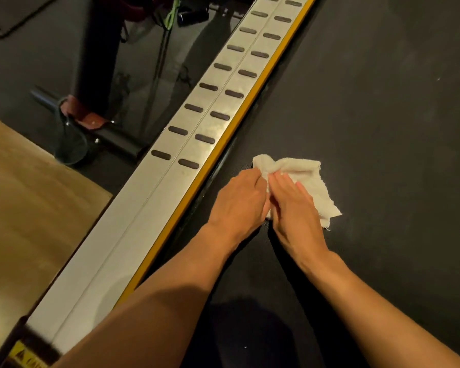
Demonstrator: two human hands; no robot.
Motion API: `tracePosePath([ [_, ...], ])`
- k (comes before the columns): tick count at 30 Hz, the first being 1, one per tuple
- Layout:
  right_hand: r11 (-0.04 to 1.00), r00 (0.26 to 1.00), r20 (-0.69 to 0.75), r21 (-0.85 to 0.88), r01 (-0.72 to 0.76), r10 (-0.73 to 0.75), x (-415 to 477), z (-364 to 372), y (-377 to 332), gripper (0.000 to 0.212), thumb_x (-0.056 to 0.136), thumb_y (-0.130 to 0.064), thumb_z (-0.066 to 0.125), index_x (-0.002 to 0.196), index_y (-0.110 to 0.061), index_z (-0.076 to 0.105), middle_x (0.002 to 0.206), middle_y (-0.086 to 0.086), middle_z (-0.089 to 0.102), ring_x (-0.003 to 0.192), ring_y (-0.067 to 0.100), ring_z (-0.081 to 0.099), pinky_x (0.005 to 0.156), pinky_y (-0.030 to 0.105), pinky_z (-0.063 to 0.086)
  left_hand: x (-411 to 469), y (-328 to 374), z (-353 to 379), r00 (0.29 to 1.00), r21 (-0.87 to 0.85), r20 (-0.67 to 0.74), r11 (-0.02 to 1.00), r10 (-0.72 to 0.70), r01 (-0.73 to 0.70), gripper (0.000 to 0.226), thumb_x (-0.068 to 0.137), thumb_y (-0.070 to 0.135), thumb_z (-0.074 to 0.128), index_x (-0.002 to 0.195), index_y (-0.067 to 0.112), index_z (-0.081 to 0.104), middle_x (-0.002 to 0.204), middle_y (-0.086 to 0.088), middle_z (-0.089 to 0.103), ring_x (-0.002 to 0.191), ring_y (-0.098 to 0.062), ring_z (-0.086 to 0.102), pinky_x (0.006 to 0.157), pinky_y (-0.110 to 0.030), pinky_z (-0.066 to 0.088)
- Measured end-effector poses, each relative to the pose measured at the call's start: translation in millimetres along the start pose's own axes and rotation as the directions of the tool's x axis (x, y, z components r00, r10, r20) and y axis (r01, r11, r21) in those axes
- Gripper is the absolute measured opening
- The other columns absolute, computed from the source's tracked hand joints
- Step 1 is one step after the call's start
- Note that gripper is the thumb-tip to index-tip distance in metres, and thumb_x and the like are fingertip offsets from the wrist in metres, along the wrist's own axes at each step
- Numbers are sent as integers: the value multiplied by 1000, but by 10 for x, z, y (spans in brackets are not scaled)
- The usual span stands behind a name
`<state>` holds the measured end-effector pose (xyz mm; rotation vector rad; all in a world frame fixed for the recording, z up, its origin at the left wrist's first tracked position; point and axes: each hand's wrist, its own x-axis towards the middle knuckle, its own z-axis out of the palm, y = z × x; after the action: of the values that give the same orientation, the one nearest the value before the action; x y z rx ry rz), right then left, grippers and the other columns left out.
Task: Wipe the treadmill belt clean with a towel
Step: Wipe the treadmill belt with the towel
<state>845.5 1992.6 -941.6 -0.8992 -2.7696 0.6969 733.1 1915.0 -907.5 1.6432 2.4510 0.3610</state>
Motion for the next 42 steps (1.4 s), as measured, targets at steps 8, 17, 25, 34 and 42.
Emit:
tracePosePath([
  [8,999,999,-4,35,35,-35,308,44,-271,50,92,-5,45,142,-5,42,149,11,41,142,26,32,120,39,17,-101,-162,-163,994,9,3,994,-108,108,33,99,32,39,111,10,60,116,-5,53,97,-19,54,80,-36,52],
  [17,981,997,15,-174,80,-79,198,-10,-373,51,97,-32,48,145,-17,41,151,0,40,145,21,27,111,42,21,-201,-329,-120,989,-23,2,989,-146,146,26,96,26,53,120,16,50,119,-2,51,101,-14,52,84,-28,48],
  [25,998,1000,-4,51,-20,20,-63,175,-567,51,96,-11,50,146,-11,40,153,8,36,144,24,30,120,38,21,-331,-352,-188,998,-27,31,998,-48,48,31,95,25,54,122,10,54,123,-8,52,105,-20,54,91,-34,51],
  [34,999,997,58,15,45,-46,-475,331,-1039,39,89,-3,53,127,-12,54,123,3,61,117,25,56,93,44,49,-1004,-565,-260,990,2,134,999,50,-51,30,97,19,49,124,6,52,124,-12,50,107,-25,50,82,-32,46],
  [42,986,947,294,-136,-94,131,-461,249,-1141,61,99,-14,43,154,-16,16,162,-1,15,149,21,12,119,38,18,-1102,-548,-264,972,-125,236,991,-8,39,28,97,18,49,121,5,52,123,-12,46,99,-24,52,85,-31,46],
])
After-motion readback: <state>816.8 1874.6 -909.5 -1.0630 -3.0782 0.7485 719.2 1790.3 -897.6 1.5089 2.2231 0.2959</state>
